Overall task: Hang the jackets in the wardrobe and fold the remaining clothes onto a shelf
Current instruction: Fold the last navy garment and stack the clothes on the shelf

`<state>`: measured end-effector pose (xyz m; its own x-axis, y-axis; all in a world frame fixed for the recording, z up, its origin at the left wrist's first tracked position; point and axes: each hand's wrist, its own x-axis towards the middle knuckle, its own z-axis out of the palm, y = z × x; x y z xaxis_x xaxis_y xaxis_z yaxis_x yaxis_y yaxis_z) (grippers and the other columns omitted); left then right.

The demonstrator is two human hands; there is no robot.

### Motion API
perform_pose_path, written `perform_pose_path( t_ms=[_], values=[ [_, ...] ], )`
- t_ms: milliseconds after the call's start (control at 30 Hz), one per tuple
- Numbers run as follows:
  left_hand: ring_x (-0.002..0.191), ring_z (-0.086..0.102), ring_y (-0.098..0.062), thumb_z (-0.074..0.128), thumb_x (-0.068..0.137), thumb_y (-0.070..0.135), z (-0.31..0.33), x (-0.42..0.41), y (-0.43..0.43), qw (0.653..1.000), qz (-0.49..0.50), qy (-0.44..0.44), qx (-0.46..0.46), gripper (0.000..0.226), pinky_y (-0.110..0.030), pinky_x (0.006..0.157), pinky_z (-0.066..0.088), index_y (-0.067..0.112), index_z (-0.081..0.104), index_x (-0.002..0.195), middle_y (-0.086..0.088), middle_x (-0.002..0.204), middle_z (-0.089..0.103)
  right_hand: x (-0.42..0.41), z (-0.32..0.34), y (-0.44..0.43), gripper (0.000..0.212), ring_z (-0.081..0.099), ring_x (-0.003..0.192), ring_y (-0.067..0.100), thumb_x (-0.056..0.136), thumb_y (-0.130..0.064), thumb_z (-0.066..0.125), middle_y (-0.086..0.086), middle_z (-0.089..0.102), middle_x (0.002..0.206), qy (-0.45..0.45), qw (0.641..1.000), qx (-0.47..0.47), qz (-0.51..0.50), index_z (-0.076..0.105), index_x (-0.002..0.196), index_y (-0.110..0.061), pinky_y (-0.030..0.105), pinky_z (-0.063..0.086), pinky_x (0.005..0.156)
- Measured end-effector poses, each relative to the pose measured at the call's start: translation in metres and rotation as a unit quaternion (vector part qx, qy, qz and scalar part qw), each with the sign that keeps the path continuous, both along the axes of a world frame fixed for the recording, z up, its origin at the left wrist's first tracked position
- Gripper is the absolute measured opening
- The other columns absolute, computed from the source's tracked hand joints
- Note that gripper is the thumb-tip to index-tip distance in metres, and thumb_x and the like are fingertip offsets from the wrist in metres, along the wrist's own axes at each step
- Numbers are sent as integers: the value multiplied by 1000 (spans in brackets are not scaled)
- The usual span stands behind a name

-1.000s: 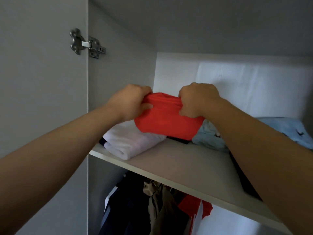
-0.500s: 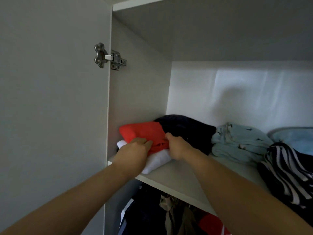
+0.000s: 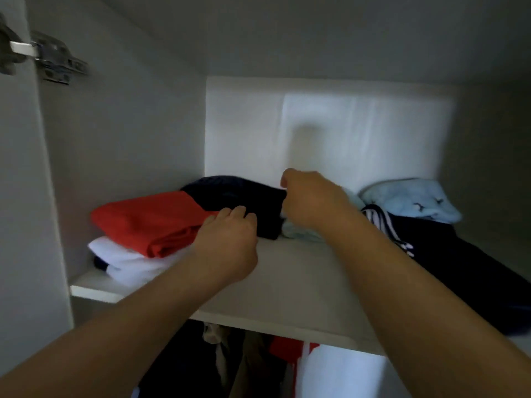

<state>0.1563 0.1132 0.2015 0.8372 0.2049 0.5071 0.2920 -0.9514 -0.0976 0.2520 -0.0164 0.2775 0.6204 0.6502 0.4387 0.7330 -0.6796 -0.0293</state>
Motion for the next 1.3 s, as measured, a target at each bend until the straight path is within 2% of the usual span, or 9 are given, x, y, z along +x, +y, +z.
perform_pose_path(
  t_ms=[133,267,400,467,533,733,933,1067,1300],
  values=[
    [131,49,-28,45,104,26,11,64,-57,985,-159,2,-64,43,-40,106,43,9,48,142,-11,146,48,23,21,-99,35,61,111,29,96,-11,49,13,63,128,28,987,-1,-157,60,129,-10,36,51,94],
    [121,59,-35,51,103,18,46,124,-132,929,-309,-71,-191,34,-35,99,47,-3,60,129,-22,134,60,60,13,-186,33,60,117,38,98,-21,44,20,62,132,28,965,-6,-260,64,120,-7,39,50,98],
    [142,41,-28,38,107,47,59,171,-191,917,-303,37,-257,58,-32,116,28,9,44,150,-13,156,43,82,-44,-238,38,58,123,32,105,-42,41,12,61,137,144,954,63,-254,64,125,-19,31,40,93],
    [146,34,-29,31,104,59,37,186,-205,934,-268,127,-202,68,-39,120,25,15,39,154,-11,160,37,83,-78,-250,44,55,128,24,104,-49,45,7,57,144,290,921,136,-220,59,137,-25,28,35,107],
    [152,20,-27,21,102,65,10,190,-203,935,-224,249,-116,73,-45,124,16,20,26,160,-8,166,24,85,-96,-257,45,56,126,19,101,-57,46,3,58,143,345,900,178,-199,62,134,-32,36,35,116],
    [155,4,-27,15,103,64,-1,163,-137,914,-231,326,-68,71,-43,123,2,24,9,162,1,169,7,54,-90,-215,82,42,141,18,84,-83,14,-7,45,156,315,939,45,-133,42,150,-43,35,30,116],
    [154,-11,-36,23,112,19,4,114,-40,905,-169,386,57,57,-52,125,0,18,-6,161,-14,168,-9,12,-89,-128,80,31,148,28,95,-76,6,0,27,165,270,959,-66,-62,19,160,-31,37,27,114],
    [154,-17,-26,22,112,33,11,84,2,906,-159,392,15,53,-37,122,-8,27,2,161,-2,169,-9,-2,-91,-77,78,33,145,35,97,-70,5,8,23,166,256,960,-106,-35,5,162,-27,44,31,112],
    [155,-9,-16,25,103,60,28,63,10,907,-92,403,-81,67,-41,125,-4,31,9,162,9,169,-1,-5,-87,-59,78,36,143,33,97,-72,2,9,28,164,256,959,-121,16,11,162,-30,40,32,111]
  ],
)
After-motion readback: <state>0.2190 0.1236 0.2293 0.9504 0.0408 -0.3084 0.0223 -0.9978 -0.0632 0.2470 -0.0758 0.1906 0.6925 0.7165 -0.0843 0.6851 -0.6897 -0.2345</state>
